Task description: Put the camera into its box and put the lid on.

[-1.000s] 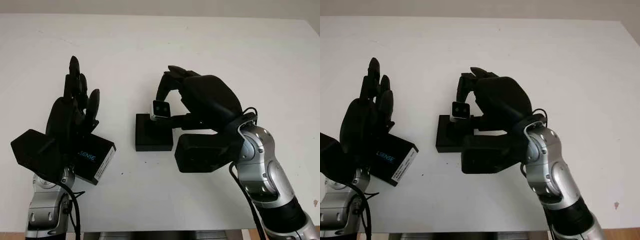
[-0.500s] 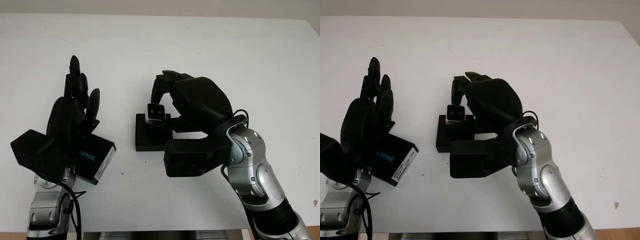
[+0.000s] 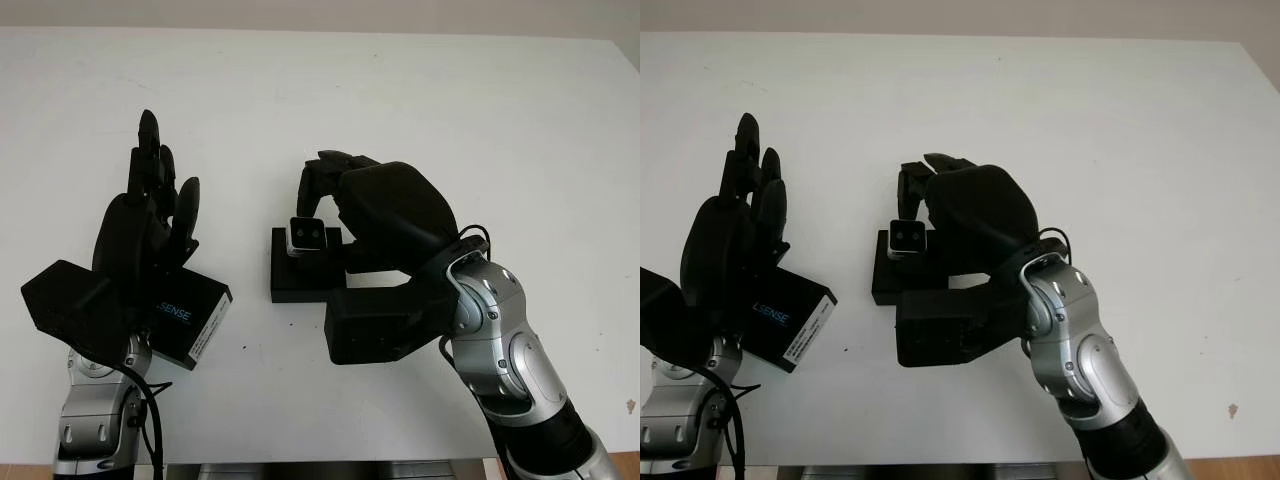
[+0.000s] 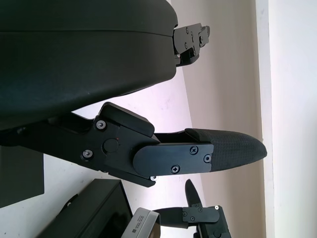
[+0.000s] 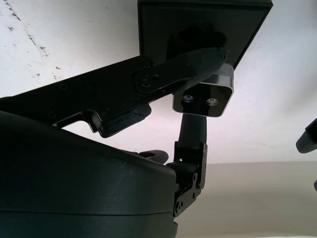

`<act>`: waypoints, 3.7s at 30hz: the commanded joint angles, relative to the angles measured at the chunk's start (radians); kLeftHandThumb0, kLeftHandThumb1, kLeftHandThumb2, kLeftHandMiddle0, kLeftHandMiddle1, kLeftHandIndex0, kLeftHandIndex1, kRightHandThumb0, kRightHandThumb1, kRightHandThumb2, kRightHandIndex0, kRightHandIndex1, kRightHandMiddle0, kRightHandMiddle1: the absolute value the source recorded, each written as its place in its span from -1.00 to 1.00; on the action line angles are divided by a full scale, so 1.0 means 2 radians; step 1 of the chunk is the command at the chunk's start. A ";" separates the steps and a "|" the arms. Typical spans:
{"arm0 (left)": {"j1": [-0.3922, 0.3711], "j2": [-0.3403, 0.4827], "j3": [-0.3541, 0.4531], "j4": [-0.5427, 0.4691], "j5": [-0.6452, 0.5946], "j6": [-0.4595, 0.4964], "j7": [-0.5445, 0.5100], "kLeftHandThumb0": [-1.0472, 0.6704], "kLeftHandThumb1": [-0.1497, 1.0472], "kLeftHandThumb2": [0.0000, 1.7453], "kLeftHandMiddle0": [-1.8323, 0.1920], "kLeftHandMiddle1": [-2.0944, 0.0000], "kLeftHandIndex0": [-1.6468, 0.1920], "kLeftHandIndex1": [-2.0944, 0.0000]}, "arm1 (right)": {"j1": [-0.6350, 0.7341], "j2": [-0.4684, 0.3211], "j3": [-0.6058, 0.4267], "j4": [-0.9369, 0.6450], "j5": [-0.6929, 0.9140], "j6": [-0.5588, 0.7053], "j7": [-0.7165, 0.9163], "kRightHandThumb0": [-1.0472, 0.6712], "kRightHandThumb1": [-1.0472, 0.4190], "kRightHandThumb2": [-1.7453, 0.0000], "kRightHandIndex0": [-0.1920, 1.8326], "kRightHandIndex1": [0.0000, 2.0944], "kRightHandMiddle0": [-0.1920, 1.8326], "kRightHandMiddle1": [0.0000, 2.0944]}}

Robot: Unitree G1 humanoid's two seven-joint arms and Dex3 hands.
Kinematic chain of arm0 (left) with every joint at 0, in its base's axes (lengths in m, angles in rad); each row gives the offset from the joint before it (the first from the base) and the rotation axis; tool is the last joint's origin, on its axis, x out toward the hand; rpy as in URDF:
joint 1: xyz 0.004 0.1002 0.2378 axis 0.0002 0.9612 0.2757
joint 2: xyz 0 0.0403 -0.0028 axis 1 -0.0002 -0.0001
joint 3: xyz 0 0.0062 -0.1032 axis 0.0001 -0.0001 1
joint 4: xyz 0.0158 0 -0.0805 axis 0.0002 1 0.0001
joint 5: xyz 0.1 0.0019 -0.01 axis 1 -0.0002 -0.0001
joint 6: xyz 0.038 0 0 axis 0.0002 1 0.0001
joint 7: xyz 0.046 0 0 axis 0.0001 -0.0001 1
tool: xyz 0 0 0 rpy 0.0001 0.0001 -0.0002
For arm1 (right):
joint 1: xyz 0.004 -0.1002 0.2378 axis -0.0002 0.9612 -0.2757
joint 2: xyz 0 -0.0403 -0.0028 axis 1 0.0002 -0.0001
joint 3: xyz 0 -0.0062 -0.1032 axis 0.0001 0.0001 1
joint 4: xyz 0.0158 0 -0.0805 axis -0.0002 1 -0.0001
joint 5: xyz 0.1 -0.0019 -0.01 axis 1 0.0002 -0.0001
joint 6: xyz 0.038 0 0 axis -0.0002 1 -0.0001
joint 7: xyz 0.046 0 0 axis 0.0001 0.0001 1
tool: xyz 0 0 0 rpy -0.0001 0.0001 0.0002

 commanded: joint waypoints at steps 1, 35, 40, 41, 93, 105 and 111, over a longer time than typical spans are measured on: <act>-0.001 0.000 0.000 -0.002 -0.001 -0.003 -0.001 -0.77 1.00 -0.44 1.00 1.00 1.00 1.00 | 0.003 -0.001 0.001 0.000 -0.002 -0.005 -0.003 -0.27 -1.00 0.86 -0.50 -0.94 -0.46 0.61; -0.001 -0.002 -0.002 -0.007 -0.001 0.004 0.003 -0.78 1.00 -0.47 1.00 1.00 1.00 1.00 | 0.035 0.022 0.020 -0.008 -0.051 0.017 0.003 -0.25 -1.00 0.87 -0.44 -0.93 -0.48 0.73; -0.001 -0.001 -0.003 -0.005 0.001 0.001 0.003 -0.78 1.00 -0.46 1.00 1.00 1.00 1.00 | 0.038 0.027 0.020 -0.013 -0.060 0.019 0.014 -0.25 -1.00 0.89 -0.44 -0.93 -0.48 0.68; -0.001 -0.001 -0.002 -0.005 0.001 0.000 0.003 -0.78 1.00 -0.46 1.00 1.00 1.00 1.00 | 0.038 0.026 0.021 -0.014 -0.062 0.019 0.018 -0.24 -1.00 0.89 -0.44 -0.93 -0.47 0.68; -0.007 0.410 0.138 -0.080 -0.069 0.000 -0.365 -0.84 0.78 -0.95 1.00 1.00 1.00 0.99 | 0.004 0.041 -0.248 0.088 0.509 0.031 -0.036 -0.76 -1.00 0.20 -0.96 -0.98 -0.95 -0.98; 0.002 0.507 0.103 -0.061 0.052 -0.103 -0.443 -0.84 0.66 -0.96 1.00 1.00 1.00 1.00 | 0.016 0.023 -0.248 0.079 0.527 0.036 -0.057 -0.67 -1.00 0.14 -0.98 -0.98 -0.98 -0.99; 0.007 0.500 0.077 -0.059 0.095 -0.108 -0.434 -0.74 0.45 -0.97 1.00 1.00 1.00 1.00 | 0.018 0.021 -0.246 0.073 0.534 0.042 -0.062 -0.63 -1.00 0.12 -1.00 -0.99 -0.99 -0.98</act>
